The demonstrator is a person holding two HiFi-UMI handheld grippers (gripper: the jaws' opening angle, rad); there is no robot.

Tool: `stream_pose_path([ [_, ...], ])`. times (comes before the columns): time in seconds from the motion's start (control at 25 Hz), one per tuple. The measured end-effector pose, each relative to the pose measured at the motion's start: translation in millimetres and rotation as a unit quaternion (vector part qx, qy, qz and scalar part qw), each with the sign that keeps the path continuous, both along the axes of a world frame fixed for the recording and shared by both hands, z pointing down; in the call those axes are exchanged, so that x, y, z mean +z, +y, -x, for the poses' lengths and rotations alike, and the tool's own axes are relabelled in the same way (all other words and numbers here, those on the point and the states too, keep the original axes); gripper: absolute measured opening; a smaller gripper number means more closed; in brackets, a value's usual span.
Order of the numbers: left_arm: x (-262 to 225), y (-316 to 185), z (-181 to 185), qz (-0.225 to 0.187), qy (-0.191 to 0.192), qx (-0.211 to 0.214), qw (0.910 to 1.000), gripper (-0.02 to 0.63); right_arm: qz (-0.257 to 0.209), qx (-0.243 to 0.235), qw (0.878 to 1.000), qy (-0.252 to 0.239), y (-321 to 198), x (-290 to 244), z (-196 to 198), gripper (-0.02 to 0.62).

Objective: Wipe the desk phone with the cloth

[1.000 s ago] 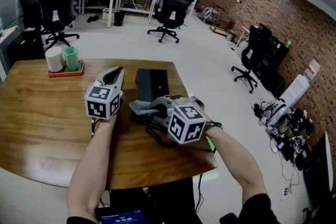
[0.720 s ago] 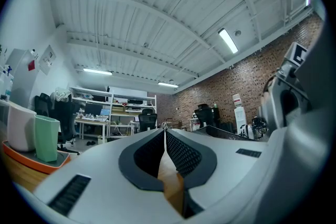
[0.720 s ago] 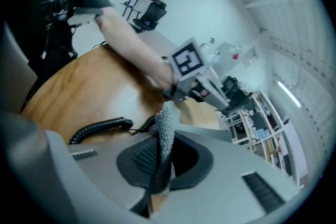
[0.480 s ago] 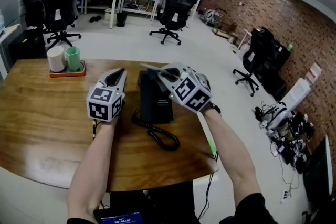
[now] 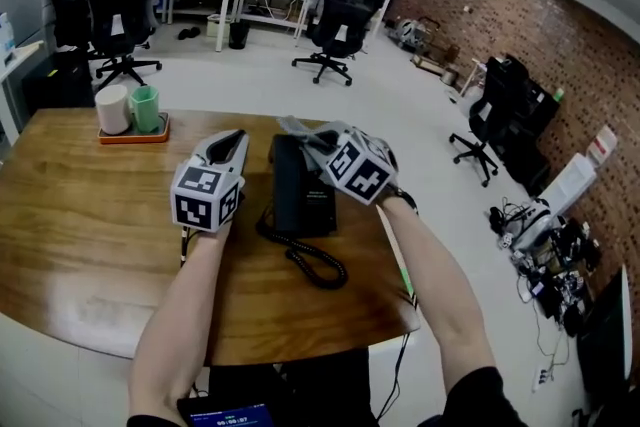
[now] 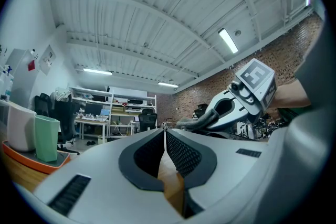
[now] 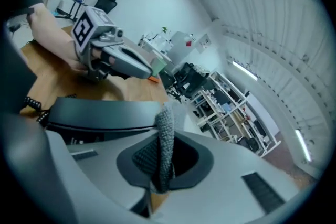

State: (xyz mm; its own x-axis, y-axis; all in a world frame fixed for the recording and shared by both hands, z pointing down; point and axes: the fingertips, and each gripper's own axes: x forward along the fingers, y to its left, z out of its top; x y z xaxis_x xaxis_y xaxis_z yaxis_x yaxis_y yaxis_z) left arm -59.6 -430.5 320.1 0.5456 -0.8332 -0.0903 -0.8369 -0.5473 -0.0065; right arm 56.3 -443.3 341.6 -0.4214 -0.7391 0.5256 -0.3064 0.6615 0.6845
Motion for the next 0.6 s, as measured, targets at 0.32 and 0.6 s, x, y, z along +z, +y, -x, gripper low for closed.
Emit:
stream_pose_path([
  [0.32, -1, 1, 1, 0.0, -0.001, 0.003, 1.0, 0.002, 0.046, -0.102, 0.992, 0.058, 93, 38, 14, 0.023],
  [0.6, 0, 0, 1, 0.001, 0.0, 0.004, 1.0, 0.002, 0.103, -0.188, 0.967, 0.141, 174, 72, 4, 0.025],
])
